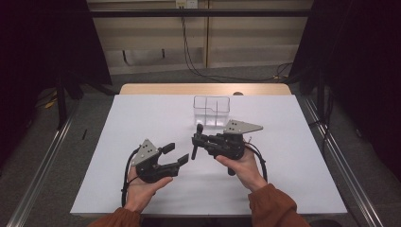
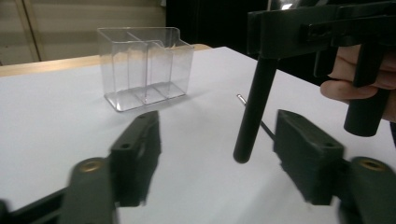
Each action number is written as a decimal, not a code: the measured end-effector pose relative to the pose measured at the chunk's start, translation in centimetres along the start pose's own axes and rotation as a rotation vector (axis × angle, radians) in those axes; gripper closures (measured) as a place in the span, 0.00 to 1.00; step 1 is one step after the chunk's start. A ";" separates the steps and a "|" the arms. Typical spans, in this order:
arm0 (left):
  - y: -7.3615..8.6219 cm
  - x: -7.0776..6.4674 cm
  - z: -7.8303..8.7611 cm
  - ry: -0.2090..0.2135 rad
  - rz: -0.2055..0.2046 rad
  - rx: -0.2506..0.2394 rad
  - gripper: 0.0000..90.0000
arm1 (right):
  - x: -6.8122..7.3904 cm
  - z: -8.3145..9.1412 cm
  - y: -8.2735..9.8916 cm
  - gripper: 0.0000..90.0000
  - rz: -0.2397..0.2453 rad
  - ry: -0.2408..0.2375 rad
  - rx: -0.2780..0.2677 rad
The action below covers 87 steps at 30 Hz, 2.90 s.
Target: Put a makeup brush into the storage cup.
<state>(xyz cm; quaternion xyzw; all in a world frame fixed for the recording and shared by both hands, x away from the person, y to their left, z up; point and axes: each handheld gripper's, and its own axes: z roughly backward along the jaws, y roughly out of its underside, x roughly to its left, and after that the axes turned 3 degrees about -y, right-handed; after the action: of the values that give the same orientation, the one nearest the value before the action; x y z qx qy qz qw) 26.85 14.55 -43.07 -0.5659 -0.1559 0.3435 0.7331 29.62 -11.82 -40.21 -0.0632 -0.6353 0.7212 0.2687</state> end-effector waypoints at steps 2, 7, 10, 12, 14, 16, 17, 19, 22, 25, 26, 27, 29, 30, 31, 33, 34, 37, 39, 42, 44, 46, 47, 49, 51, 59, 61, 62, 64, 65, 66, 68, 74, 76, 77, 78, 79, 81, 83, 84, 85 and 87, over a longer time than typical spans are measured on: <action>0.0 0.2 0.1 -0.009 -0.007 0.026 0.26 | -0.2 0.1 0.1 0.89 0.003 0.001 -0.003; 0.1 0.6 0.4 -0.033 -0.044 0.039 0.13 | -0.6 0.4 0.1 0.89 0.006 0.018 -0.008; 0.1 0.9 0.8 -0.025 -0.017 0.044 0.10 | -0.8 0.7 0.0 0.89 0.016 0.035 -0.013; 0.2 0.9 1.1 -0.028 -0.015 0.042 0.08 | -1.0 1.0 -0.1 0.89 0.022 0.046 -0.016; 0.4 1.1 1.6 -0.028 -0.010 0.031 0.06 | -1.2 1.2 -0.1 0.89 0.019 0.050 -0.022; 0.4 1.4 2.0 -0.026 -0.011 0.022 0.05 | -1.4 1.5 -0.1 0.89 0.017 0.057 -0.023; 0.4 1.5 2.2 -0.027 -0.013 0.016 0.05 | -1.5 1.6 -0.1 0.89 0.019 0.061 -0.020; 0.5 1.8 2.5 -0.028 -0.012 0.009 0.04 | -1.6 1.8 -0.1 0.89 0.024 0.066 -0.016; 0.6 2.1 2.8 -0.028 0.005 -0.017 0.04 | -1.8 2.1 -0.2 0.89 0.030 0.077 -0.014; 0.7 2.2 2.9 -0.007 0.004 -0.026 0.04 | -2.3 2.5 -0.3 0.89 0.020 0.089 -0.017; 0.6 2.3 3.2 -0.052 -0.023 -0.037 0.04 | -2.5 2.7 -0.4 0.89 0.023 0.099 -0.016; 0.6 2.4 3.4 -0.061 -0.027 -0.036 0.04 | -2.5 2.9 -0.4 0.89 0.019 0.100 -0.019; 0.6 2.6 3.7 -0.055 -0.018 -0.049 0.04 | -2.7 3.1 -0.5 0.89 0.016 0.106 -0.025; 0.8 3.0 4.4 -0.078 -0.008 -0.052 0.04 | -2.9 3.3 -0.5 0.89 0.017 0.115 -0.025; 0.9 3.2 4.7 -0.089 -0.003 -0.051 0.04 | -3.0 3.4 -0.6 0.89 0.020 0.118 -0.027; 1.3 3.6 5.3 -0.097 0.006 -0.051 0.04 | -3.1 3.6 -0.6 0.89 0.020 0.125 -0.025; 1.5 3.9 5.6 -0.107 0.001 -0.050 0.04 | -3.3 3.6 -0.6 0.89 0.022 0.127 -0.026; 2.2 4.4 6.6 -0.138 -0.003 -0.077 0.04 | -3.5 3.6 -0.7 0.89 0.024 0.140 -0.022; 2.3 4.6 7.0 -0.146 -0.006 -0.091 0.04 | -3.6 3.6 -0.7 0.89 0.026 0.143 -0.019; 2.4 4.7 7.5 -0.149 -0.008 -0.095 0.04 | -3.8 3.7 -0.8 0.89 0.029 0.153 -0.018; 2.7 4.8 7.7 -0.162 -0.014 -0.089 0.04 | -4.0 3.7 -1.0 0.89 0.031 0.160 -0.023; 2.9 5.0 7.8 -0.167 -0.004 -0.090 0.04 | -4.3 3.9 -1.3 0.89 0.033 0.170 -0.030; 3.0 5.2 7.8 -0.175 0.004 -0.095 0.04 | -4.4 3.9 -1.4 0.89 0.036 0.174 -0.032; 2.9 5.2 7.8 -0.181 0.005 -0.102 0.03 | -4.7 3.9 -1.8 0.89 0.041 0.184 -0.034; 2.9 5.2 7.8 -0.184 -0.004 -0.106 0.04 | -5.1 3.8 -2.2 0.89 0.050 0.199 -0.033; 3.1 5.0 7.9 -0.185 -0.017 -0.111 0.03 | -6.7 3.6 -3.8 0.89 0.047 0.236 -0.045; 3.1 4.9 8.0 -0.188 -0.021 -0.112 0.03 | -7.1 3.6 -4.2 0.89 0.054 0.244 -0.041; 3.1 4.9 8.0 -0.188 -0.023 -0.109 0.03 | -7.4 3.7 -4.3 0.89 0.055 0.247 -0.040; 3.1 4.9 8.0 -0.189 -0.025 -0.106 0.03 | -7.8 3.7 -4.6 0.89 0.062 0.257 -0.039; 3.1 4.9 8.0 -0.189 -0.025 -0.105 0.03 | -8.0 3.7 -4.8 0.89 0.065 0.260 -0.038; 3.1 4.8 7.9 -0.189 -0.021 -0.106 0.03 | -8.2 3.7 -5.0 0.89 0.070 0.267 -0.036; 3.1 4.9 7.9 -0.175 -0.022 -0.095 0.03 | -8.4 3.6 -5.3 0.89 0.085 0.279 -0.032; 3.1 4.8 8.0 -0.183 -0.025 -0.098 0.03 | -9.0 2.7 -6.3 0.89 0.119 0.303 -0.026; 3.1 4.9 8.1 -0.185 -0.029 -0.095 0.03 | -9.2 2.4 -6.6 0.89 0.122 0.309 -0.031; 3.2 4.9 8.1 -0.185 -0.028 -0.096 0.03 | -9.3 2.3 -6.8 0.89 0.119 0.311 -0.033; 3.1 4.9 8.2 -0.186 -0.031 -0.094 0.03 | -9.3 2.2 -6.9 0.89 0.118 0.312 -0.038; 3.1 4.9 8.2 -0.188 -0.032 -0.093 0.03 | -9.4 2.1 -7.0 0.89 0.116 0.313 -0.040; 3.1 5.0 8.2 -0.187 -0.033 -0.093 0.03 | -9.6 1.9 -7.2 0.89 0.116 0.323 -0.046; 3.1 5.0 8.2 -0.190 -0.035 -0.093 0.03 | -9.8 1.7 -7.4 0.89 0.111 0.332 -0.043; 3.1 5.0 8.2 -0.188 -0.034 -0.095 0.03 | -10.0 1.5 -7.6 0.89 0.106 0.338 -0.044; 3.1 5.0 8.3 -0.189 -0.034 -0.093 0.03 | -10.1 1.4 -7.7 0.89 0.100 0.346 -0.045; 3.1 5.0 8.2 -0.189 -0.032 -0.096 0.03 | -10.4 1.2 -7.9 0.89 0.103 0.360 -0.039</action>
<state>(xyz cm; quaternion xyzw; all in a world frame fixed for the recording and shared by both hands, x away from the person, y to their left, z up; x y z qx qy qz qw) 24.33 24.28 -44.24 -0.5628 -0.2495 0.3759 0.6926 40.29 -17.34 -35.09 -0.2288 -0.5867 0.6988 0.3393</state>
